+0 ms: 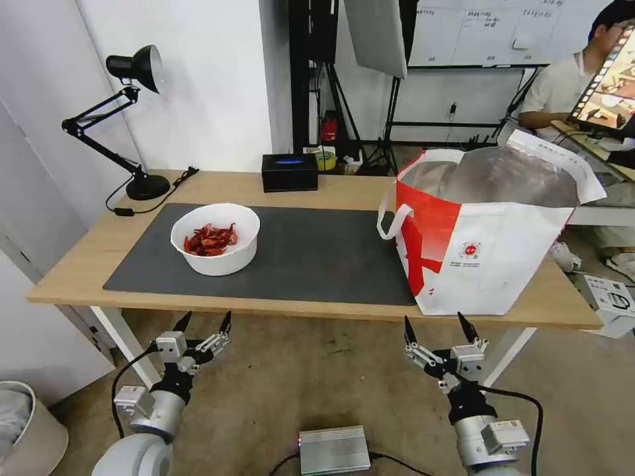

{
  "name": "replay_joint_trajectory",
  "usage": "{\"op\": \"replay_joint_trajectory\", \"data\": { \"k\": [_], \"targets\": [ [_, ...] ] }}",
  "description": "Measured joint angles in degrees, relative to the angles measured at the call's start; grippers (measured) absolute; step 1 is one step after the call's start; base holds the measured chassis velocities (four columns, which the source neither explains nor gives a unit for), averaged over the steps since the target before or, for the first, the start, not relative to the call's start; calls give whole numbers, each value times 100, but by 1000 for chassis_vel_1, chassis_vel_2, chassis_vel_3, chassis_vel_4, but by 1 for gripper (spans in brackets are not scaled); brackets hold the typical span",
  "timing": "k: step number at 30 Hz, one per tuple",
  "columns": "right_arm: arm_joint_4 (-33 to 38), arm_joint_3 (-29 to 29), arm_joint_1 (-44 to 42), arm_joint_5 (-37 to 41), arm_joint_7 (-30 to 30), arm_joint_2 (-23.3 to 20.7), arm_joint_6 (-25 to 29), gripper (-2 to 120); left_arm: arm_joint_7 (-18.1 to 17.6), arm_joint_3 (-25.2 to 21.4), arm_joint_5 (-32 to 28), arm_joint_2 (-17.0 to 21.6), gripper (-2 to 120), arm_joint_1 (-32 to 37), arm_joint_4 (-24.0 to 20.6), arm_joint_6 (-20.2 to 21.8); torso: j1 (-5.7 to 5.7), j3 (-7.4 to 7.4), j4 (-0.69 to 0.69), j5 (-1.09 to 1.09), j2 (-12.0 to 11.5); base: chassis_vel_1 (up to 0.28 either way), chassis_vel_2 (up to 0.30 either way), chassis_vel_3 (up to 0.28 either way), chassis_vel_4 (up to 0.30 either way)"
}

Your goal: Pick up the trash from the table and place it into the takeout bag.

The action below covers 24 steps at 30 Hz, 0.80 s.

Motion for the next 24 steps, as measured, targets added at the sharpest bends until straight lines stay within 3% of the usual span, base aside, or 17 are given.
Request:
{"op": "replay_joint_trajectory", "data": {
  "k": [9, 12, 18, 24],
  "targets": [
    [-4, 0, 3, 4, 0, -2, 2, 100, -428, -87, -625, 869, 100, -428, -322, 268, 0, 0, 0, 0, 0, 0, 0, 0, 0],
    [-5, 1, 3, 4, 0, -2, 2, 100, -508, -35, -731, 1100, 100, -582, -287, 317, 0, 0, -1, 0, 0, 0, 0, 0, 0],
    [-6, 0, 5, 6, 1, -2, 2, 100, -785, 85, -1285, 2110, 100, -1109, -85, 483, 0, 0, -1, 0, 0, 0, 0, 0, 0],
    [-7, 1, 6, 9, 3, -3, 2, 100, -935, 111, -1648, 2727, 100, -1431, 43, 519, 0, 0, 1, 0, 0, 0, 0, 0, 0]
  ]
}}
